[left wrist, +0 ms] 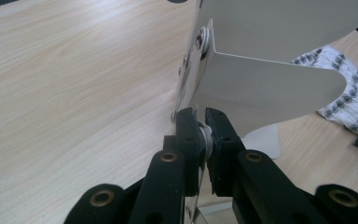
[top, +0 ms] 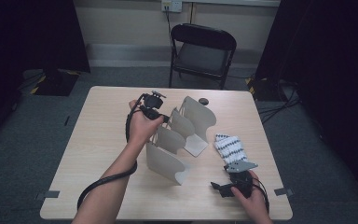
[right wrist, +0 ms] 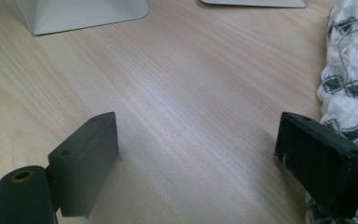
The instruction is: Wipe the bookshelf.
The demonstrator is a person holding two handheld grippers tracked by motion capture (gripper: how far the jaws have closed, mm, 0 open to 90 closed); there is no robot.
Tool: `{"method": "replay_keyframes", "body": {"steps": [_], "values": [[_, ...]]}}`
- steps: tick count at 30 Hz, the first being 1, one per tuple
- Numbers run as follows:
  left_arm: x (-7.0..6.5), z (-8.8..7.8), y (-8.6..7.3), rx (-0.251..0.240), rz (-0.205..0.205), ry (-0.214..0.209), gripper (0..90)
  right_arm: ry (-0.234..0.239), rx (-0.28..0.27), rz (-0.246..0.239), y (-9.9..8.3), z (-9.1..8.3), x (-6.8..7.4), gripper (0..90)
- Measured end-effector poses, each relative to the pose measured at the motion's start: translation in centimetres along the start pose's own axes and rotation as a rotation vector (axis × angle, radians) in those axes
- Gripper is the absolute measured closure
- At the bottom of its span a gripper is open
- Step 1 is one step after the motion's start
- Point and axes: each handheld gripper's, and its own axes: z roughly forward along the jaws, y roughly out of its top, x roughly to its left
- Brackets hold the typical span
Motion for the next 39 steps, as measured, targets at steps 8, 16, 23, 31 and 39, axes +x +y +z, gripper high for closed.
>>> {"method": "replay_keyframes", "body": {"steps": [8,16,23,31,39], "values": [[0.4,-0.4,-0.6,-0.043,0.005,0.017,80.9,0.000,0.000,0.000,0.0,0.0,0.0,12.7],[-0.2,-2.1,-1.0,-0.059,0.024,0.036,70.8,0.000,0.000,0.000,0.0,0.0,0.0,12.7],[-0.1,-3.3,-1.7,-0.069,0.017,0.040,68.6,-0.002,0.001,-0.001,0.0,0.0,0.0,12.7],[0.1,-3.6,-2.0,-0.084,0.009,0.043,65.8,-0.002,0.001,0.000,0.0,0.0,0.0,12.7],[0.5,-2.0,-1.5,-0.076,-0.013,0.045,65.6,-0.002,0.001,-0.001,0.0,0.0,0.0,12.7]]}}
